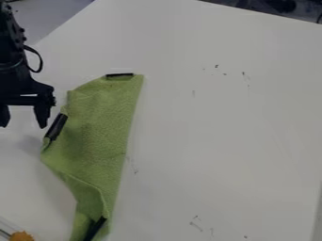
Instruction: Fold the cloth from right to left
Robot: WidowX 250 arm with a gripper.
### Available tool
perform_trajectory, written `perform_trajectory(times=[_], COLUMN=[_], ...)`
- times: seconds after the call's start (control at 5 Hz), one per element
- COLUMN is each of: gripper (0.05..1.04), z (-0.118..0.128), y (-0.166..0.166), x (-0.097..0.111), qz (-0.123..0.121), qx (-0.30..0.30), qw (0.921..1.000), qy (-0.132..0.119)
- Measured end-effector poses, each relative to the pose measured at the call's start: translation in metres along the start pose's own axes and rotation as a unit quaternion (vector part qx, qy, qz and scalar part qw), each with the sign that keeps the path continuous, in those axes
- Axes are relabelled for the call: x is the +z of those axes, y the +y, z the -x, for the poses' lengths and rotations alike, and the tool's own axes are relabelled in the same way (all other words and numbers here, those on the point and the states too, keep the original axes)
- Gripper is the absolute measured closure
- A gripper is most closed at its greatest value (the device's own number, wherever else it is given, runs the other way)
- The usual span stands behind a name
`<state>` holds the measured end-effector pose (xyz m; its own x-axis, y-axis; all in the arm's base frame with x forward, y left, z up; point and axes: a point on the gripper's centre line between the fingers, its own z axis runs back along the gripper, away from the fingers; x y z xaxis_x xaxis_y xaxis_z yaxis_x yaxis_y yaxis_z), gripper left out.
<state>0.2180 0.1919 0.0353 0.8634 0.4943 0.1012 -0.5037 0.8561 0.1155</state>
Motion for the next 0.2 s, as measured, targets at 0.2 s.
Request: perform_trajectory(times=[0.2], gripper=[0.083], z=[-0.0029], y=[-0.0094], x=[0.0017], qz=[0.004], qx=[-0.021], qw=[0.9997], qy=[-0.006])
